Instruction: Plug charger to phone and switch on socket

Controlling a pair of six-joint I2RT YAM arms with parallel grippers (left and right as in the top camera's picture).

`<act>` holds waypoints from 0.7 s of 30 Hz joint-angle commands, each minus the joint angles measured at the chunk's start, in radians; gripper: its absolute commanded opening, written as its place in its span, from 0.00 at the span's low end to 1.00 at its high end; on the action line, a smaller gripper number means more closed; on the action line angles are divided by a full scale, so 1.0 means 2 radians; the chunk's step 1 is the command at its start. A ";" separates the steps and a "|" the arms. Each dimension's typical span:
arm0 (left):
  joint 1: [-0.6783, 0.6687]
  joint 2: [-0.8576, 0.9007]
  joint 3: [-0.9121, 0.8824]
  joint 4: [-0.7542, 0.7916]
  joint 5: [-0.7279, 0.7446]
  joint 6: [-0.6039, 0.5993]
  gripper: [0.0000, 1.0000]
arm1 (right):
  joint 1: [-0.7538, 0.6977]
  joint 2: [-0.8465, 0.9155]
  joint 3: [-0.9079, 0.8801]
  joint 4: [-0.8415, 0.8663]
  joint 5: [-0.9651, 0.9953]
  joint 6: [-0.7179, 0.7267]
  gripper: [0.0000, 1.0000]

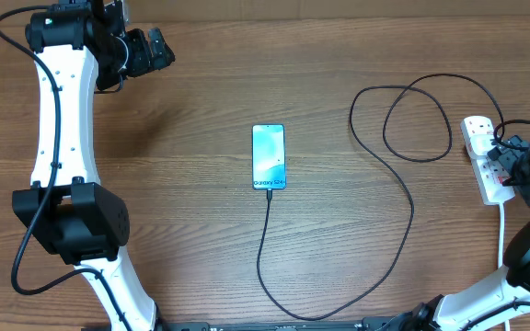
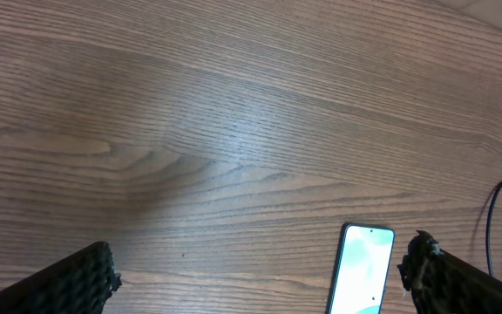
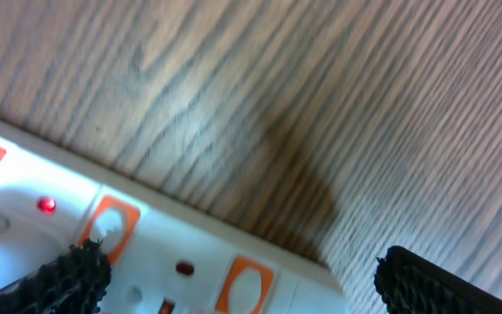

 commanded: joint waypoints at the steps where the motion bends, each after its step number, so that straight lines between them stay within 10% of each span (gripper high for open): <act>1: -0.001 -0.005 0.005 0.000 0.004 -0.003 1.00 | 0.001 0.002 0.001 -0.019 0.003 0.002 1.00; 21: -0.001 -0.005 0.005 0.000 0.004 -0.003 1.00 | 0.001 -0.089 0.004 -0.085 0.003 0.095 0.91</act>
